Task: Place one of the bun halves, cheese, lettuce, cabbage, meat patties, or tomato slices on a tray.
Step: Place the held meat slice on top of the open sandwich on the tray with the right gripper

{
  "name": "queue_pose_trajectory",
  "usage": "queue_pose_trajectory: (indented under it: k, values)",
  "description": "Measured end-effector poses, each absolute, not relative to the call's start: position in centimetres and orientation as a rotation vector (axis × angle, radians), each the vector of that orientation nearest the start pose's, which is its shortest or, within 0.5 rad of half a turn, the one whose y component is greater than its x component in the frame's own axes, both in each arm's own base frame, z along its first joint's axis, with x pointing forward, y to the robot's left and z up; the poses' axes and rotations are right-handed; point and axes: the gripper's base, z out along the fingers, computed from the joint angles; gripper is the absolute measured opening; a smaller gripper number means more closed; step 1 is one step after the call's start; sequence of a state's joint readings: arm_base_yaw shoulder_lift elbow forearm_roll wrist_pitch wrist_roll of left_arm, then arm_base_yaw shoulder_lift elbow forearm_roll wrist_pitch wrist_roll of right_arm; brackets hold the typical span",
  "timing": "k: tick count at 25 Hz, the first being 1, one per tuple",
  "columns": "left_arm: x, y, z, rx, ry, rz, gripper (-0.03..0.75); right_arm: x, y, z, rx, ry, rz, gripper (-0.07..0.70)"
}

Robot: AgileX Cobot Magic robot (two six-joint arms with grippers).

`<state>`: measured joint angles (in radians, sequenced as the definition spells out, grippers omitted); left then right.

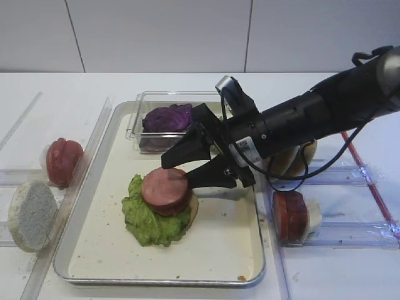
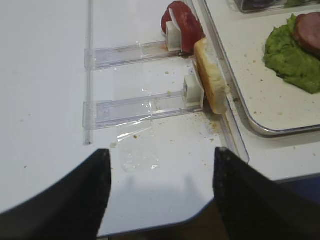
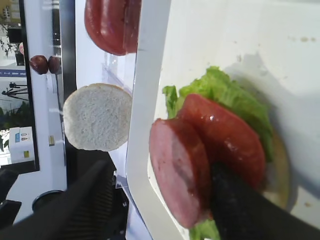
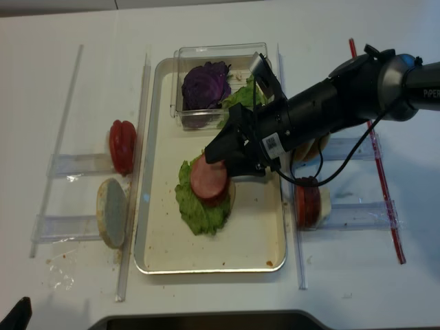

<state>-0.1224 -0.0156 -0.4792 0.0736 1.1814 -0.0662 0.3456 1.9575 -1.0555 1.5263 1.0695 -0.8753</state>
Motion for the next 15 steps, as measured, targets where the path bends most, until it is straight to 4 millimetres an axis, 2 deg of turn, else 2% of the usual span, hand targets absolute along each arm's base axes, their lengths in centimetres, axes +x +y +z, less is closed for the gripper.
queue_pose_trajectory:
  k: [15]
  values:
    - [-0.98,0.74,26.22,0.052,2.167,-0.018,0.408,31.41,19.64,17.07,-0.192,2.577,1.667,0.452]
